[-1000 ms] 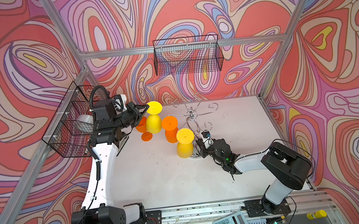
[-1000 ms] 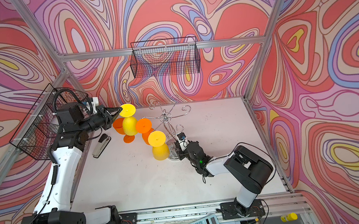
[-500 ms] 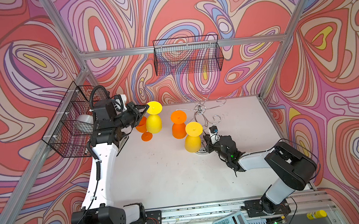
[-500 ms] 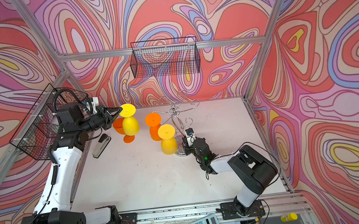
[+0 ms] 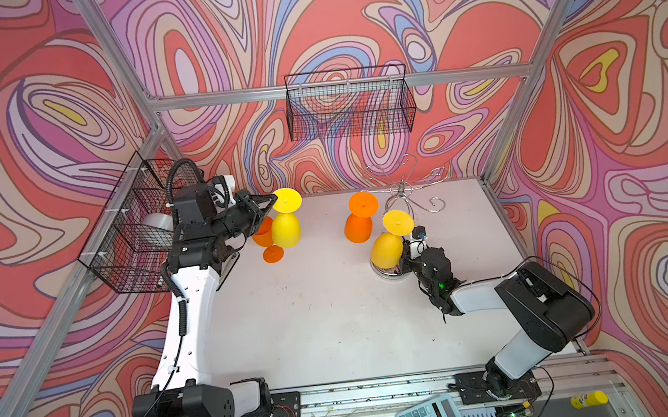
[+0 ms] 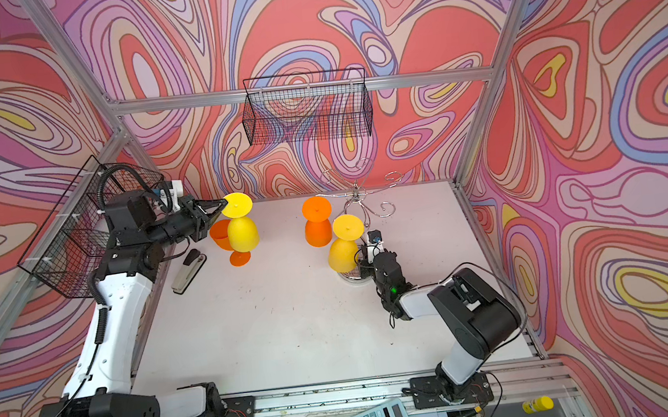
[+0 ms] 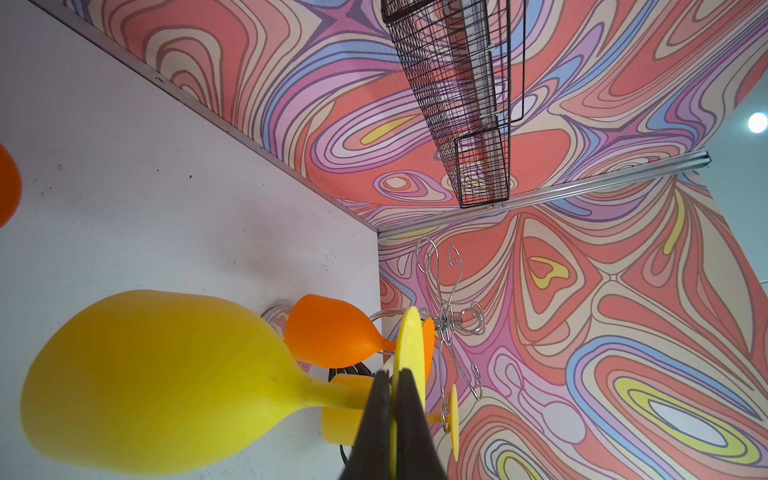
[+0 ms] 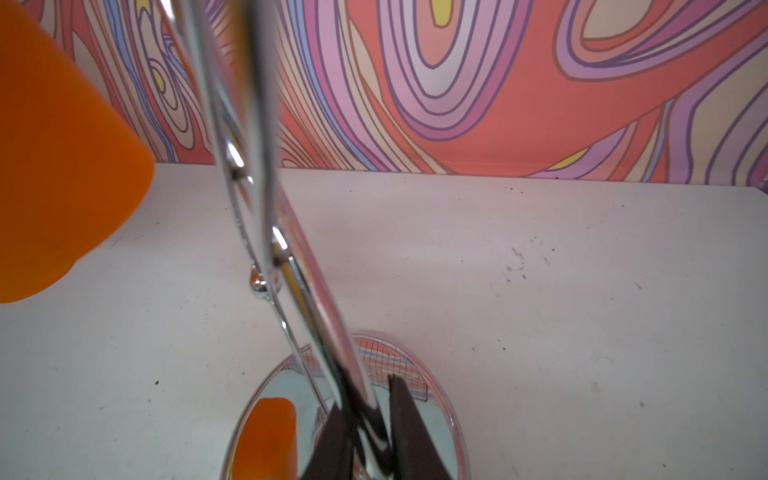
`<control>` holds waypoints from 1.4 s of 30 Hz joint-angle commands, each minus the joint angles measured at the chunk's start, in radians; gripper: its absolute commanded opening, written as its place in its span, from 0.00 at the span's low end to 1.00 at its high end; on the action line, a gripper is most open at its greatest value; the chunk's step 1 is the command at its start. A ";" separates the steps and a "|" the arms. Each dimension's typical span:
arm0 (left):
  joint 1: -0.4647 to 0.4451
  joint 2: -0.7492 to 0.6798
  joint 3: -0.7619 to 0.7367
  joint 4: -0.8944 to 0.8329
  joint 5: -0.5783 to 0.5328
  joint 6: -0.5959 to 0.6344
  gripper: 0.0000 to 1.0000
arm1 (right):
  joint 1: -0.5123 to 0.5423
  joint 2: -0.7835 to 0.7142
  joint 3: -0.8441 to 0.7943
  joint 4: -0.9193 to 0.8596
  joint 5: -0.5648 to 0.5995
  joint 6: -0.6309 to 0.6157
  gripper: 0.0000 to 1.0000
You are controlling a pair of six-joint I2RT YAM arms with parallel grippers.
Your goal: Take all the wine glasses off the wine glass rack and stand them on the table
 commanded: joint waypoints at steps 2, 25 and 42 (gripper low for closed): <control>0.003 -0.015 0.023 0.020 0.004 0.015 0.00 | -0.006 -0.012 0.005 0.020 0.150 0.035 0.16; 0.006 -0.034 -0.020 0.083 0.014 -0.017 0.00 | -0.005 -0.007 0.036 -0.047 0.561 0.163 0.17; 0.008 -0.052 -0.051 0.132 0.021 -0.042 0.00 | -0.007 0.015 0.114 -0.205 0.582 0.224 0.26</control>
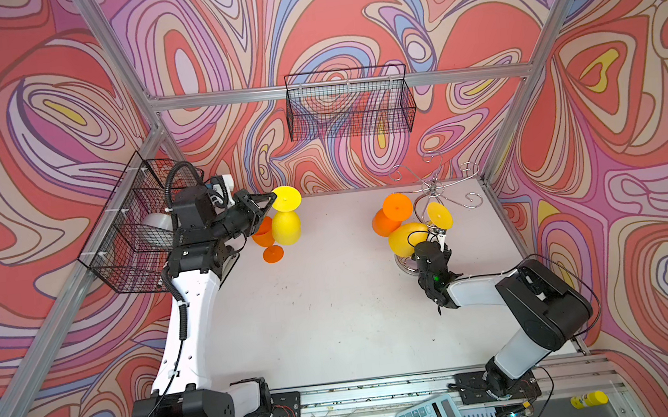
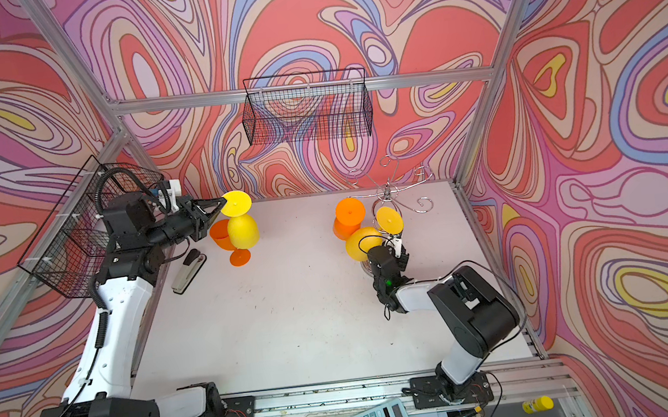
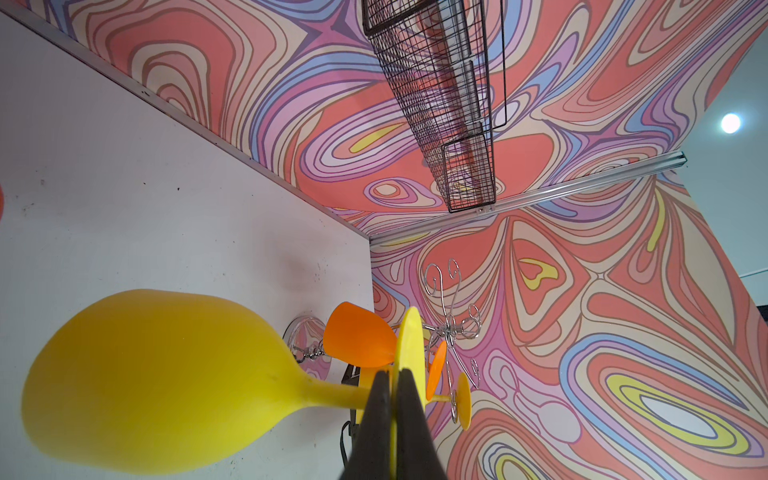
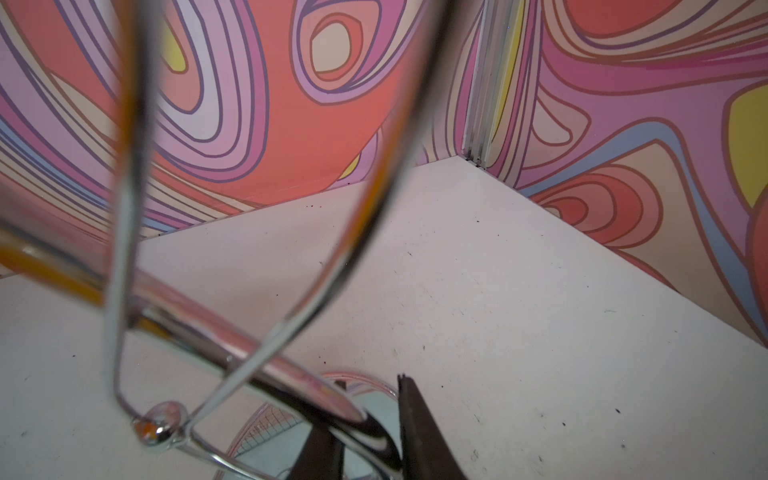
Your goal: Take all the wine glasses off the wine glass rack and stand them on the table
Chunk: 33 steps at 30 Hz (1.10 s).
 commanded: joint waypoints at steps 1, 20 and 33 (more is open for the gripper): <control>0.008 -0.027 -0.009 0.052 0.020 -0.013 0.00 | -0.008 0.001 0.018 -0.029 0.019 0.028 0.27; 0.009 -0.027 -0.011 0.083 0.021 -0.034 0.00 | -0.009 -0.107 -0.051 -0.080 -0.014 0.085 0.71; 0.009 -0.030 -0.011 0.088 0.023 -0.040 0.00 | -0.009 -0.280 -0.104 -0.186 -0.009 0.139 0.81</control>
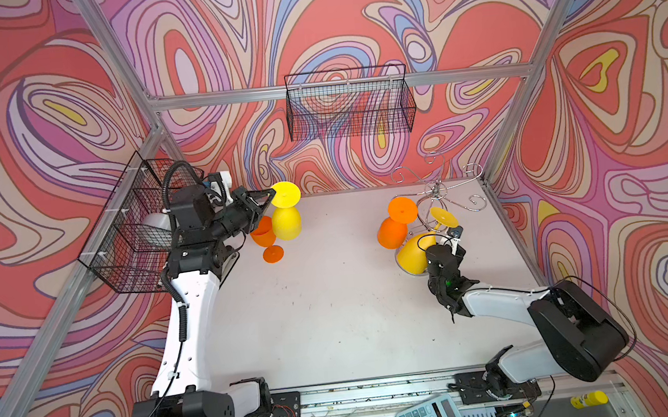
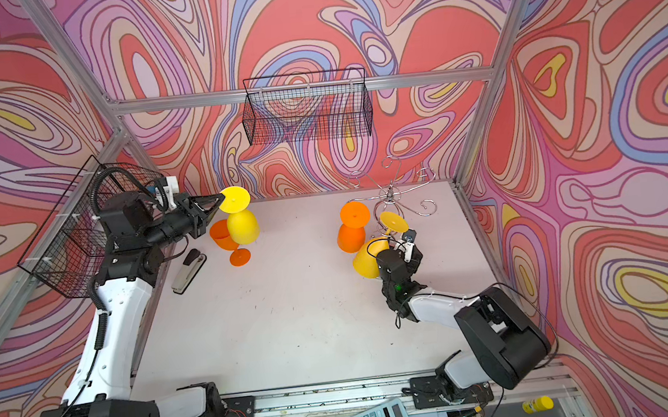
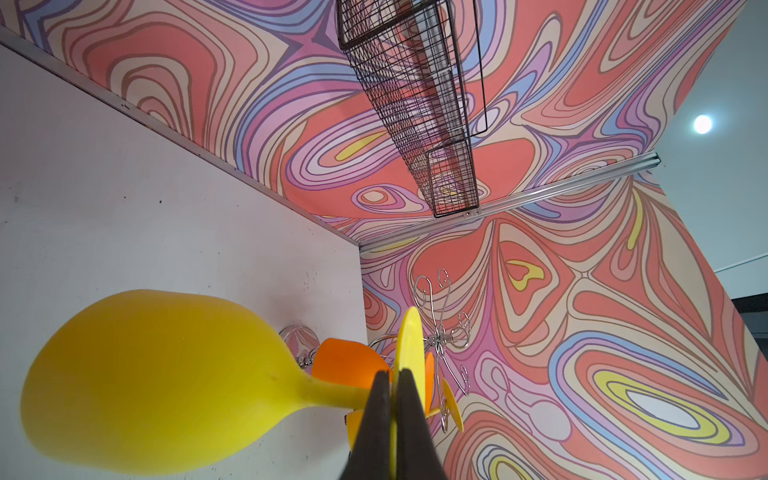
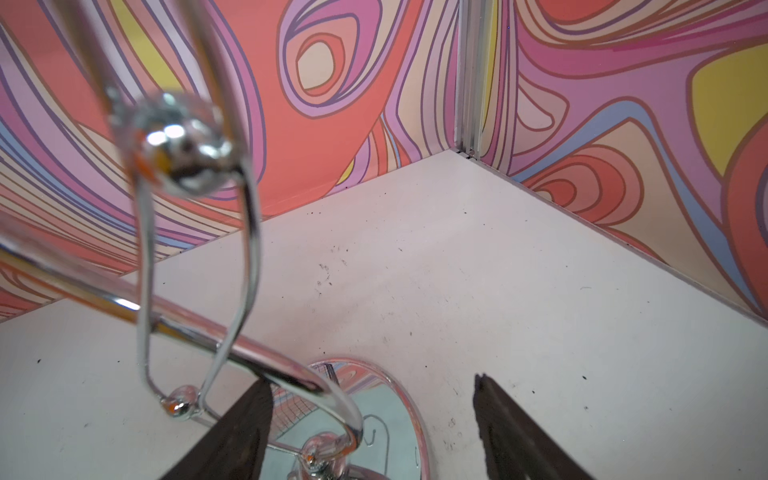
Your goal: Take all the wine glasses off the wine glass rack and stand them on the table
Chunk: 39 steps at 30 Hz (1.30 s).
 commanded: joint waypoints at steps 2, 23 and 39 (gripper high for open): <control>0.007 -0.024 -0.013 0.041 0.014 -0.013 0.00 | -0.003 -0.082 -0.013 -0.096 0.022 0.045 0.82; 0.008 -0.018 -0.034 0.072 0.019 -0.031 0.00 | -0.005 -0.241 0.026 -0.354 0.050 0.130 0.86; 0.008 -0.015 -0.044 0.092 0.026 -0.043 0.00 | -0.080 -0.343 0.151 -0.724 0.075 0.190 0.86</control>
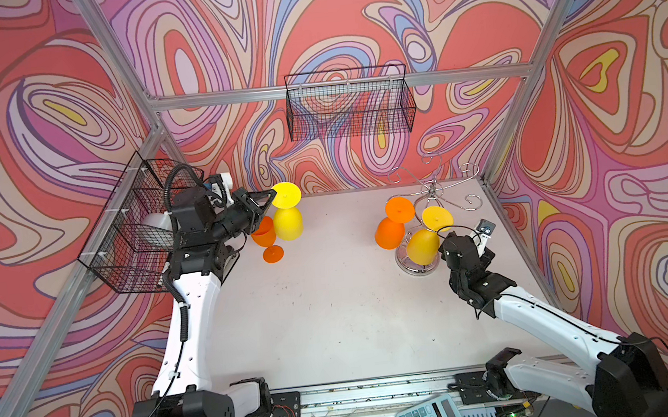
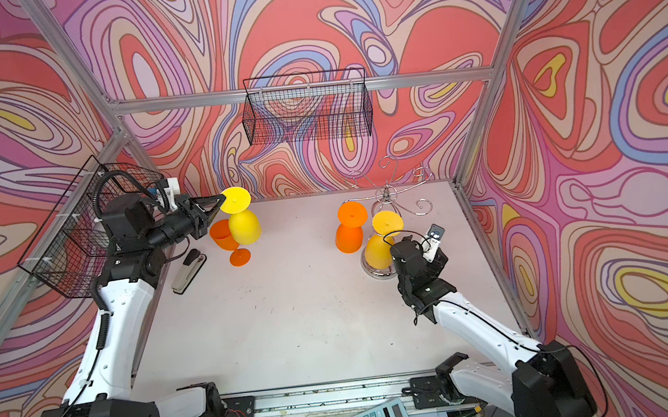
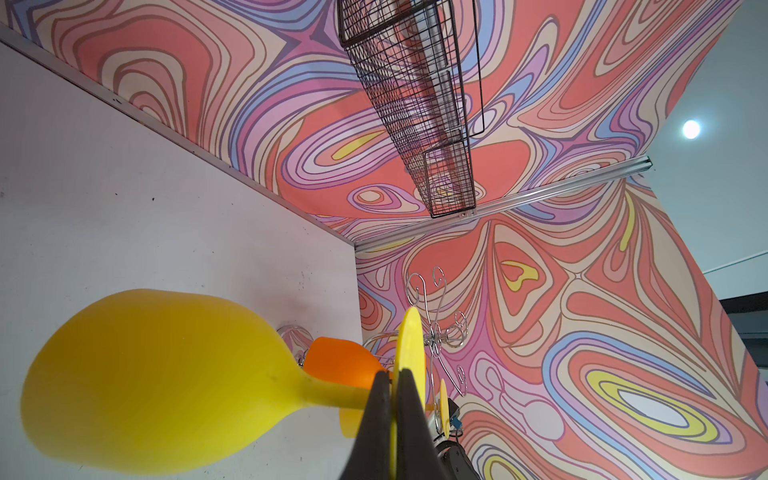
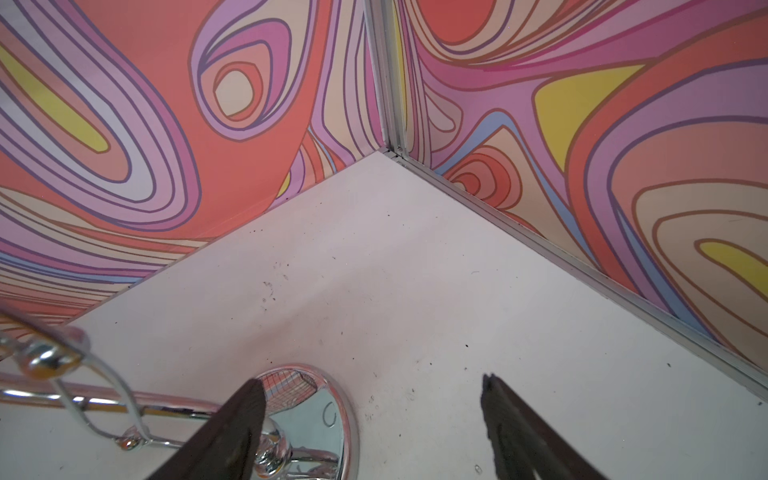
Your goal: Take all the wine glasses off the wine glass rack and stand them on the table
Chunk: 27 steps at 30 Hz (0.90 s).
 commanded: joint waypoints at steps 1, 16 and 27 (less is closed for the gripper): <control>0.008 -0.011 -0.013 0.045 0.018 -0.014 0.00 | -0.013 -0.027 0.023 -0.092 0.026 0.010 0.86; 0.008 -0.009 -0.008 0.049 0.025 -0.019 0.00 | -0.073 -0.111 0.108 -0.231 0.023 0.004 0.86; 0.008 -0.007 -0.021 0.055 0.030 -0.023 0.00 | -0.196 -0.130 0.308 -0.223 0.017 -0.147 0.87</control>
